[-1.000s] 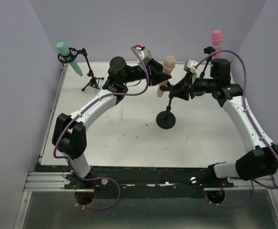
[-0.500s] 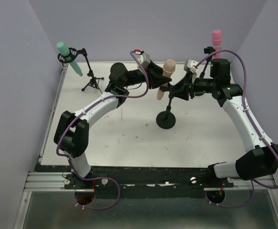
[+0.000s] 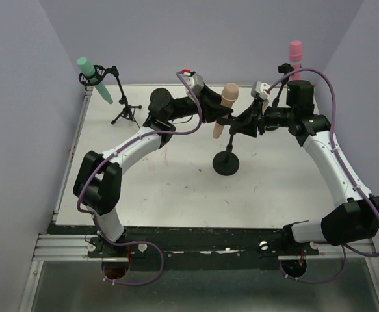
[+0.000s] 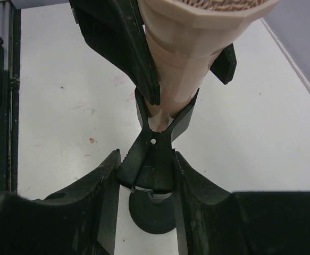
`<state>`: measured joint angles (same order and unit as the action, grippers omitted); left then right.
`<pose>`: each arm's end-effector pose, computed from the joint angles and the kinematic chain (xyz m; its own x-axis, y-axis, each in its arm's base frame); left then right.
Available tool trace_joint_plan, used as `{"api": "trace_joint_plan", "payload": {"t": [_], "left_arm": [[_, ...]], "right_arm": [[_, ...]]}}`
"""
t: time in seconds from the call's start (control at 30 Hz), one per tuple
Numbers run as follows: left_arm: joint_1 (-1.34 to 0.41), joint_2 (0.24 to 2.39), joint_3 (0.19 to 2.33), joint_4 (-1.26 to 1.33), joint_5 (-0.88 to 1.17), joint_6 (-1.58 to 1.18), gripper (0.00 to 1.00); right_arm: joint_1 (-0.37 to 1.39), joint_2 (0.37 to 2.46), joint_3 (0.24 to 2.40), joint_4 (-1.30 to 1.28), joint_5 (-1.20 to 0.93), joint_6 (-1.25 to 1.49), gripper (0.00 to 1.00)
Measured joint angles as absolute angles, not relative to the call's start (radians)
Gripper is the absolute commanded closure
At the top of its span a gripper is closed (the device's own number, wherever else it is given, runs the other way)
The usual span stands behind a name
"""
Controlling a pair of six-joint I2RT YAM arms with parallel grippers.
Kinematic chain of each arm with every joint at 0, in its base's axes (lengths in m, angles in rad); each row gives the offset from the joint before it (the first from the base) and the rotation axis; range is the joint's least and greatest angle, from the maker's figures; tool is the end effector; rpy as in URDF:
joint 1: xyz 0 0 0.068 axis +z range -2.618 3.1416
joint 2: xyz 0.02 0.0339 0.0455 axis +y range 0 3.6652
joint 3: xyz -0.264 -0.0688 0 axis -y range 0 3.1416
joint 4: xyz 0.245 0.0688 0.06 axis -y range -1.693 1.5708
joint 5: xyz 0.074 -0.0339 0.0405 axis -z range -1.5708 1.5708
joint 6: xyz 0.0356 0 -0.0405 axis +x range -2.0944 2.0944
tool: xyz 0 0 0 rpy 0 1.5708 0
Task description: Attach the microphones to the stand
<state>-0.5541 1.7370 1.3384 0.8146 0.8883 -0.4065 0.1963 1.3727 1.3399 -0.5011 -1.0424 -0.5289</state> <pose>0.3265 -0.2345 0.3730 -0.0543 -0.2597 -0.9642 0.9951 0.0655 -0.0736 0.2824 0.0875 0.3775 -0.0134 -0.2620 -0.9650 -0.9663 0.2516 -0.0549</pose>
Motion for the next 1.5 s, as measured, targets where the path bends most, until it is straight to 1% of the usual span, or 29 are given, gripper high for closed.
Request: {"api": "trace_joint_plan", "payload": {"t": [0.07,0.13,0.27,0.33,0.43,0.5,0.6,0.73,0.77,0.8,0.83,0.87,0.9,1.0,1.03,1.17,1.3,1.5], "left_arm": [[-0.554,1.737,1.333,0.825,0.887,-0.410,1.00],[-0.554,1.737,1.327,0.835,0.886,-0.410,1.00],[-0.554,1.737,1.320,0.844,0.882,-0.411,1.00],[-0.554,1.737,1.320,0.844,0.880,-0.410,1.00],[-0.555,1.737,1.320,0.841,0.879,-0.409,1.00],[-0.559,1.737,1.320,0.840,0.879,-0.409,1.00],[-0.561,1.737,1.320,0.840,0.877,-0.408,1.00],[-0.561,1.737,1.320,0.837,0.873,-0.408,1.00],[-0.561,1.736,1.320,0.836,0.872,-0.408,1.00],[-0.561,1.736,1.320,0.835,0.872,-0.407,1.00],[-0.561,1.736,1.320,0.833,0.871,-0.406,1.00],[-0.561,1.736,1.320,0.833,0.871,-0.405,1.00],[-0.561,1.735,1.320,0.831,0.871,-0.405,1.00],[-0.564,1.734,1.320,0.822,0.868,-0.404,1.00],[-0.564,1.734,1.320,0.818,0.868,-0.405,1.00],[-0.565,1.734,1.320,0.815,0.868,-0.408,1.00],[-0.567,1.734,1.320,0.815,0.868,-0.409,1.00],[-0.569,1.734,1.320,0.814,0.866,-0.403,1.00]], "right_arm": [[0.196,1.373,1.338,-0.496,-1.044,-0.524,0.82],[0.196,1.372,1.335,-0.488,-1.044,-0.516,0.74],[0.196,1.370,1.327,-0.469,-1.044,-0.496,0.54],[0.196,1.369,1.324,-0.464,-1.044,-0.486,0.41],[0.197,1.369,1.320,-0.464,-1.043,-0.464,0.26],[0.197,1.369,1.314,-0.464,-1.042,-0.454,0.21],[0.197,1.367,1.308,-0.464,-1.041,-0.445,0.21],[0.197,1.360,1.303,-0.465,-1.033,-0.444,0.24],[0.197,1.357,1.302,-0.465,-1.030,-0.445,0.28],[0.197,1.353,1.301,-0.466,-1.024,-0.446,0.35],[0.197,1.350,1.300,-0.466,-1.020,-0.447,0.48],[0.197,1.346,1.300,-0.467,-1.016,-0.450,0.59],[0.197,1.344,1.300,-0.468,-1.008,-0.454,0.67],[0.197,1.340,1.300,-0.474,-1.001,-0.469,0.79],[0.196,1.339,1.298,-0.477,-1.000,-0.469,0.81],[0.196,1.339,1.298,-0.480,-1.003,-0.472,0.84],[0.195,1.339,1.298,-0.482,-1.008,-0.472,0.90],[0.194,1.339,1.299,-0.487,-1.008,-0.480,0.91]]}}
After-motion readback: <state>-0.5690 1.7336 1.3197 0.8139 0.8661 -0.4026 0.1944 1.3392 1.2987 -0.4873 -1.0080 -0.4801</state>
